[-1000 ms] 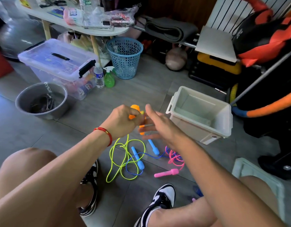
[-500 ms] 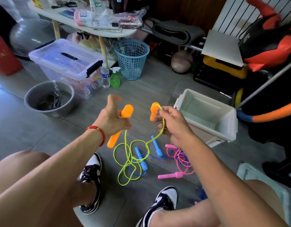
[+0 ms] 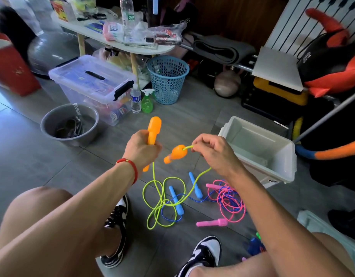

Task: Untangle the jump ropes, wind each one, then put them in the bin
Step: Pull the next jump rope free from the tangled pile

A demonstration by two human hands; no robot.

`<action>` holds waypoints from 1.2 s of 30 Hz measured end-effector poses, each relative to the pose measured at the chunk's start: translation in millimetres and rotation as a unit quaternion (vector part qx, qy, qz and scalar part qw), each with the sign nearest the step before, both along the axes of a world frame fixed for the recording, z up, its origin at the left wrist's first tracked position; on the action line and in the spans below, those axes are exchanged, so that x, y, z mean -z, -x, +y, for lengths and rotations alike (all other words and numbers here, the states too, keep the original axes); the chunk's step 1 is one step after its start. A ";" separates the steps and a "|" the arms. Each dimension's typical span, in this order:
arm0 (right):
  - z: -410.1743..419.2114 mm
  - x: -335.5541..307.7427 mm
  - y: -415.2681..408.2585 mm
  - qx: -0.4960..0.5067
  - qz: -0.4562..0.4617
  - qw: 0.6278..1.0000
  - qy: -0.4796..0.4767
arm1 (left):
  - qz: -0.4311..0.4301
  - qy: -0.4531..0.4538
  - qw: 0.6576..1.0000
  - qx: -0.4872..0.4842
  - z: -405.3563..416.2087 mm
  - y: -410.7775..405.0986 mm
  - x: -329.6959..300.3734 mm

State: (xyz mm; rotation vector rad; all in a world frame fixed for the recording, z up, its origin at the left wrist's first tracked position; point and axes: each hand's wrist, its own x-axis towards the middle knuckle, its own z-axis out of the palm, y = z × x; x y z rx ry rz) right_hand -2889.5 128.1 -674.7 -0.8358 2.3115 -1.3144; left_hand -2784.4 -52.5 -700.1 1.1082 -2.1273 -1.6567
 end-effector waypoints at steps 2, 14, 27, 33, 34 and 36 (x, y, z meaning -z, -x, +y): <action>2.5 -7.7 -1.0 -0.041 -0.003 0.999 0.020 | 0.014 -0.035 0.998 0.047 2.7 0.5 -2.7; -6.8 0.6 15.5 0.089 -0.055 0.986 0.127 | 0.037 -0.477 0.814 0.328 23.4 -16.5 -7.2; -4.1 5.5 9.6 0.088 -0.088 0.988 0.094 | 0.028 -0.478 0.816 0.323 18.5 -20.6 -6.6; -0.3 -1.6 -0.4 -0.101 -0.074 0.989 0.076 | 0.009 -0.394 0.808 0.438 17.3 -23.1 -9.3; -0.3 -1.7 -2.3 -0.111 -0.065 0.989 0.076 | 0.000 -0.378 0.813 0.443 17.2 -23.5 -9.3; -0.5 -1.2 -3.2 -0.096 -0.037 0.991 0.082 | -0.011 -0.340 0.833 0.436 17.1 -23.7 -8.8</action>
